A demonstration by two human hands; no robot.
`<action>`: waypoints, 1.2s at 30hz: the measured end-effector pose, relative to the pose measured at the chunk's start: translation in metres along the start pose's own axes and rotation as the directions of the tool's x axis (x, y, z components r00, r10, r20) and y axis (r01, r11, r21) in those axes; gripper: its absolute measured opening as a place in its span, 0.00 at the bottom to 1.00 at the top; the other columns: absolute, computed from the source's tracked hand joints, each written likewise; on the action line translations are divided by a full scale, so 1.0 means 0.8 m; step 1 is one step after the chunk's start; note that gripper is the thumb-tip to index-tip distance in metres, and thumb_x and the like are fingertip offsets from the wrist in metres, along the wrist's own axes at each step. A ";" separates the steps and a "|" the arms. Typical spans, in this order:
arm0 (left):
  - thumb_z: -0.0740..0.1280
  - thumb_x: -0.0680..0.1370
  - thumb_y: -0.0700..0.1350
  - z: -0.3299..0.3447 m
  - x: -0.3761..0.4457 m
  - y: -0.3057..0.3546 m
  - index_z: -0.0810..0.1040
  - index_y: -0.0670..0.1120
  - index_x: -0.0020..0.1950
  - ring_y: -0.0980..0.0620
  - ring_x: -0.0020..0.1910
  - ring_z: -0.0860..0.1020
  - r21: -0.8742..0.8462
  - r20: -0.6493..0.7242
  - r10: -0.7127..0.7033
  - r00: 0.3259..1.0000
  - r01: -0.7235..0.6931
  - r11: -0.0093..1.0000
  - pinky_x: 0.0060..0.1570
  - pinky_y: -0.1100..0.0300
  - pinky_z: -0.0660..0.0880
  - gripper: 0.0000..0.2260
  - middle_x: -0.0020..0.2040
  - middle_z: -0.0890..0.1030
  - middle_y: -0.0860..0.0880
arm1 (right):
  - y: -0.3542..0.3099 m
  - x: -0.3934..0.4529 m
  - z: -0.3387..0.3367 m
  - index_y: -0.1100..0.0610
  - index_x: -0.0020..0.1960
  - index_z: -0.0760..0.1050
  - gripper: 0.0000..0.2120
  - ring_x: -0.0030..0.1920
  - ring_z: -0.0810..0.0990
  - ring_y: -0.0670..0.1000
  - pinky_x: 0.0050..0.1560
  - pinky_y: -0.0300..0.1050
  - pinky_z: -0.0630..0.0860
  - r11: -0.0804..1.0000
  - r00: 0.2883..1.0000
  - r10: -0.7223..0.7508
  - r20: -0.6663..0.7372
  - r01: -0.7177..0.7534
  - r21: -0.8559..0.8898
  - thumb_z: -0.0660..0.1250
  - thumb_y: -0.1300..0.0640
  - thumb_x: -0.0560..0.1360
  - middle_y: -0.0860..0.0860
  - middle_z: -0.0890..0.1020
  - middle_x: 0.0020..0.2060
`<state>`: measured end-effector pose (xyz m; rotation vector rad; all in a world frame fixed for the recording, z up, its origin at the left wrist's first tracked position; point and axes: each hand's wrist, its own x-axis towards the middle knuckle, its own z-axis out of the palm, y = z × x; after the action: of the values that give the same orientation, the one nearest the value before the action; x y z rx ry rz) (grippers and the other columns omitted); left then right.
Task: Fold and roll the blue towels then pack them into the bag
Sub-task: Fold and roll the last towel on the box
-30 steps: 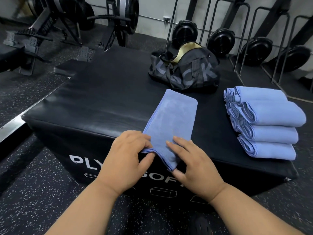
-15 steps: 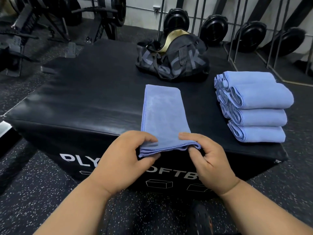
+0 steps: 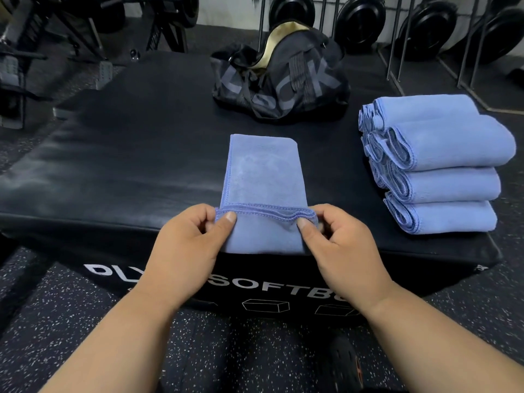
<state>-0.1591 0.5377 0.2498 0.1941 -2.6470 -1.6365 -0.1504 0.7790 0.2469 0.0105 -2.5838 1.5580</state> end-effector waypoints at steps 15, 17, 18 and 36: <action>0.67 0.79 0.57 0.009 0.008 0.008 0.68 0.46 0.34 0.52 0.32 0.74 0.392 -0.108 0.046 0.993 0.000 0.920 0.33 0.54 0.70 0.21 0.31 0.74 0.51 | 0.007 0.026 -0.010 0.51 0.42 0.79 0.05 0.27 0.70 0.44 0.32 0.37 0.67 0.989 0.992 0.117 0.043 -0.113 -0.091 0.73 0.55 0.77 0.52 0.78 0.29; 0.68 0.79 0.58 0.012 0.006 0.009 0.71 0.49 0.37 0.54 0.34 0.75 0.420 -0.128 0.066 0.990 -0.006 0.908 0.34 0.55 0.70 0.17 0.34 0.77 0.52 | 0.008 0.026 -0.009 0.49 0.44 0.78 0.05 0.29 0.72 0.45 0.35 0.40 0.69 0.988 0.993 0.108 0.038 -0.103 -0.116 0.73 0.55 0.76 0.49 0.78 0.29; 0.69 0.78 0.58 0.013 0.005 0.009 0.73 0.52 0.40 0.55 0.35 0.77 0.402 -0.145 0.069 0.987 -0.005 0.916 0.35 0.55 0.72 0.12 0.36 0.79 0.54 | 0.008 0.025 -0.008 0.48 0.46 0.77 0.06 0.30 0.73 0.45 0.36 0.41 0.70 0.987 0.994 0.099 0.036 -0.094 -0.130 0.73 0.55 0.76 0.47 0.78 0.30; 0.73 0.78 0.54 0.006 0.002 -0.001 0.78 0.57 0.43 0.57 0.35 0.79 0.185 -0.140 0.025 0.990 0.002 0.983 0.39 0.52 0.79 0.06 0.39 0.81 0.59 | 0.003 0.021 -0.011 0.46 0.47 0.80 0.12 0.30 0.69 0.45 0.36 0.44 0.72 0.996 0.990 0.074 0.118 -0.067 -0.063 0.68 0.64 0.76 0.53 0.74 0.30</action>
<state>-0.1612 0.5414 0.2465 0.2866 -2.6831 -1.3187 -0.1666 0.7885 0.2509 0.0073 -2.7502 1.5491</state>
